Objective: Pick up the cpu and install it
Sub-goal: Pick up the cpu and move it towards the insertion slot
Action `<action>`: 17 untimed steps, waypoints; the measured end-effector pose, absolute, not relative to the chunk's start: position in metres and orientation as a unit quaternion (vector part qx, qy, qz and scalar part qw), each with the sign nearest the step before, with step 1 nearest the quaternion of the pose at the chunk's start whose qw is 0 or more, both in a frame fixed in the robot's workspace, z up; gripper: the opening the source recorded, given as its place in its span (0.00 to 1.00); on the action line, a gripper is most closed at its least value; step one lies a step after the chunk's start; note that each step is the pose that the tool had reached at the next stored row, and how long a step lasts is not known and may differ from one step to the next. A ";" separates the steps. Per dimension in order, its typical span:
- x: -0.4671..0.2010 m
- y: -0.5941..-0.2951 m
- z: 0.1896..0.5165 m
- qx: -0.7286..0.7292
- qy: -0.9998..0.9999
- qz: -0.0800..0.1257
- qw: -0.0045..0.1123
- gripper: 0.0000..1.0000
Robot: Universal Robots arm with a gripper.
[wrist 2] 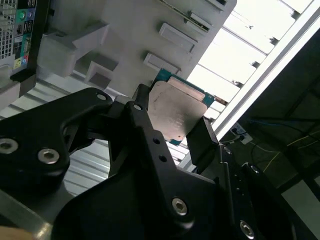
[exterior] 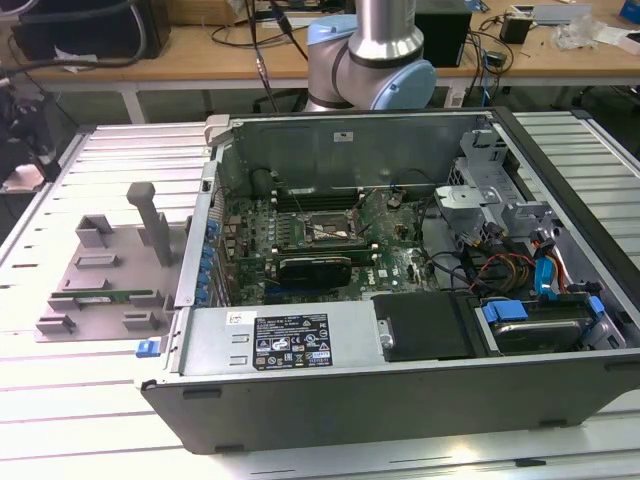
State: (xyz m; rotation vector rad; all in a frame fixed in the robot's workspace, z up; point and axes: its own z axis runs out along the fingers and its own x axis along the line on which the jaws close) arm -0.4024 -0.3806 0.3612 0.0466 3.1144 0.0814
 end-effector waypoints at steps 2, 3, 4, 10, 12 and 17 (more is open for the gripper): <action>-0.402 -0.381 0.368 0.015 0.999 0.026 0.013 0.55; -0.402 -0.381 0.374 0.015 0.999 0.026 0.013 0.55; -0.402 -0.380 0.380 0.015 0.999 0.026 0.013 0.55; -0.402 -0.380 0.406 0.015 0.999 0.026 0.014 0.55; -0.402 -0.380 0.407 0.015 0.999 0.026 0.014 0.55; -0.400 -0.380 0.407 0.015 0.999 0.026 0.014 0.55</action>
